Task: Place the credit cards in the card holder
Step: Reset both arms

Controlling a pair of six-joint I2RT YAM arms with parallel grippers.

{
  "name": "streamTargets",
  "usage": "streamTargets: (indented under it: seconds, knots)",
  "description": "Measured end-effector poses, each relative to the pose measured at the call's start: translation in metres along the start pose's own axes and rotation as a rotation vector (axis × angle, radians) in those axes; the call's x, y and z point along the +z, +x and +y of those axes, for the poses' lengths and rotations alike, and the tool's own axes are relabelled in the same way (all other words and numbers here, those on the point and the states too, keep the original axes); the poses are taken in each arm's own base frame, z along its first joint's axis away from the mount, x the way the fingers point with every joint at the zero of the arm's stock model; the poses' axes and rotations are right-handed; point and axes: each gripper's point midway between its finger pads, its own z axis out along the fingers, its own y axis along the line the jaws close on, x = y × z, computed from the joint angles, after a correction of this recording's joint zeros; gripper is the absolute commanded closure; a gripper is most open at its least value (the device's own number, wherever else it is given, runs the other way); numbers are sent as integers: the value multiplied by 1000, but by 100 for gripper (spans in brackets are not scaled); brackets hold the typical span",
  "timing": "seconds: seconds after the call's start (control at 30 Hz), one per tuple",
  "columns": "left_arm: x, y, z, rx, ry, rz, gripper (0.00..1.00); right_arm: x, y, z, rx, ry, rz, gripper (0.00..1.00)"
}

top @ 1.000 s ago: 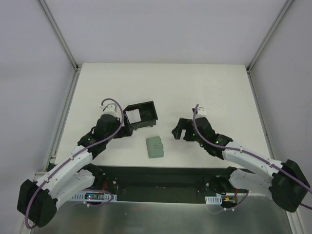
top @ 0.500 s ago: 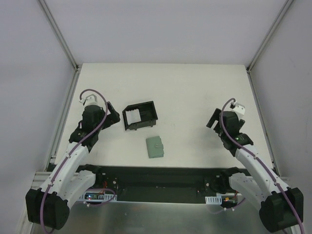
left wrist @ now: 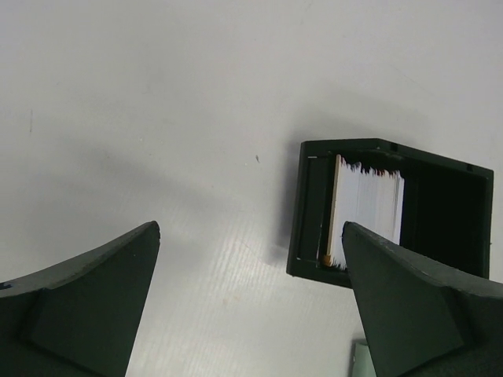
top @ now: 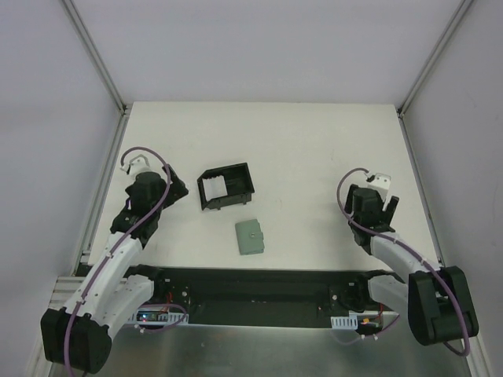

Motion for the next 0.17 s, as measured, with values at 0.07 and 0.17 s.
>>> streamTargets:
  seconds: [0.07, 0.17]
  knots:
    - [2, 0, 3, 4, -21, -2, 1, 3, 3, 0, -15, -7, -9, 4]
    - [9, 1, 8, 14, -59, 9, 1, 8, -5, 4, -26, -31, -53, 4]
